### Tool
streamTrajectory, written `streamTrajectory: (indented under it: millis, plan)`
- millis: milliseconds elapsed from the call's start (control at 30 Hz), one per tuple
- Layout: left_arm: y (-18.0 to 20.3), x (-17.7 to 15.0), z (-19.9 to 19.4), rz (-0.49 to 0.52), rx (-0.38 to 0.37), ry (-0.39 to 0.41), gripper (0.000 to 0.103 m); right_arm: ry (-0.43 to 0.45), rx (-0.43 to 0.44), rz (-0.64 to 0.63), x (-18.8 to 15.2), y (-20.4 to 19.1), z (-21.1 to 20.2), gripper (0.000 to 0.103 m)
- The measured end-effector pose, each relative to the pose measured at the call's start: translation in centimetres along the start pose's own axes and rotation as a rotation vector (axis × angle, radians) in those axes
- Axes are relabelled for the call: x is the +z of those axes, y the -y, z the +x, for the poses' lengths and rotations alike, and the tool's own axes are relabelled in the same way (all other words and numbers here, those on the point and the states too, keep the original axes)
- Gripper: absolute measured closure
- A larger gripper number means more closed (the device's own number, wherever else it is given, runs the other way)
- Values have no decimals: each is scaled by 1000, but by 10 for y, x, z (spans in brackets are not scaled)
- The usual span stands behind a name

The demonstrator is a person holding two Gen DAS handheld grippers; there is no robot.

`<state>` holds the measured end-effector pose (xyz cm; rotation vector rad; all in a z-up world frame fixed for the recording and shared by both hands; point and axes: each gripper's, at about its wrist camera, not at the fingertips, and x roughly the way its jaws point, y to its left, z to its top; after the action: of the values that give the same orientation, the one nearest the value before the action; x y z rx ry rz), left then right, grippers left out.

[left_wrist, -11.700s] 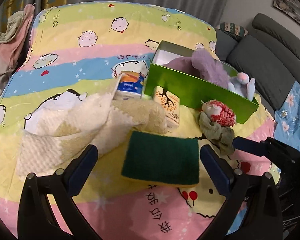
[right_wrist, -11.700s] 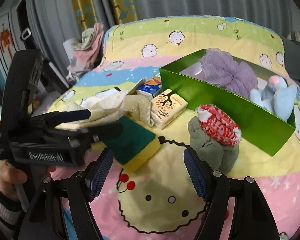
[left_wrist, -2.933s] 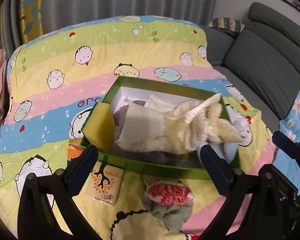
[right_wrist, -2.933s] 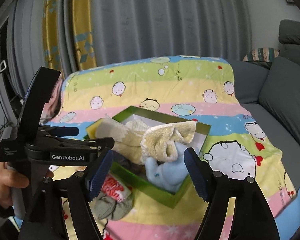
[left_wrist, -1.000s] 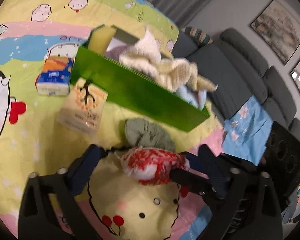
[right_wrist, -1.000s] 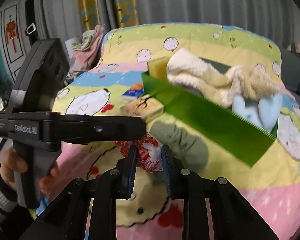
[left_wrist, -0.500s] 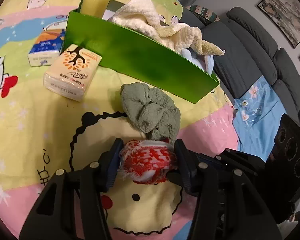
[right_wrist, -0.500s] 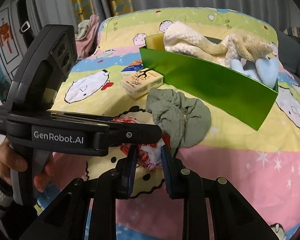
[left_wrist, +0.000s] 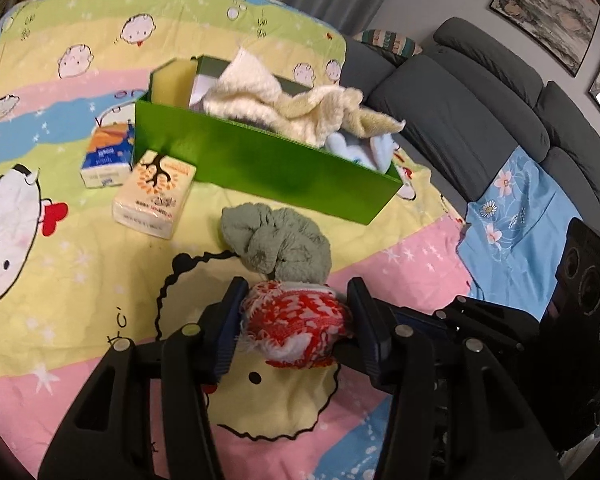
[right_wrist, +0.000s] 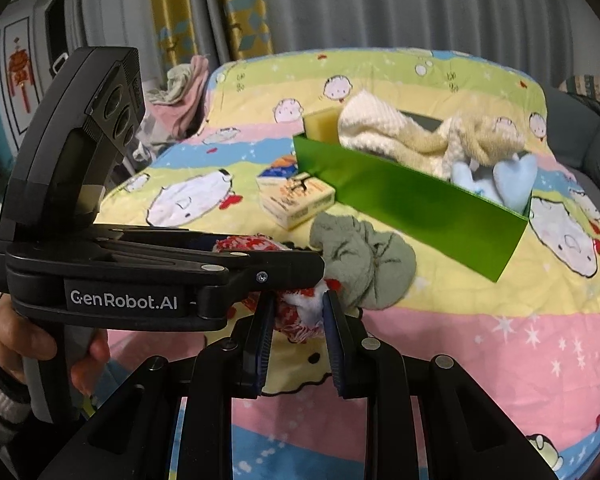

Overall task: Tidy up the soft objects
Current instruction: 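Lift the red-white ball with the left gripper toward the green box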

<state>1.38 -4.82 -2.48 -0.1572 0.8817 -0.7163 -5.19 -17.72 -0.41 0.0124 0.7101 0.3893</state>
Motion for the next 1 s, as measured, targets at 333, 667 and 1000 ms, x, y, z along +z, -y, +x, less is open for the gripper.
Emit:
streamTrajectory:
  millis: [333,667,1000]
  plan:
    - [1,-3,-18,-12,8,42,53,31,-1,-27,4,-14,-9,77]
    - [-2,-3,-27,-20,15,63,53,47,10,-39,7,-18,-10,77]
    - [-11,2,-46,-32,45,113,53,47,11,-102,20,-32,-6,77]
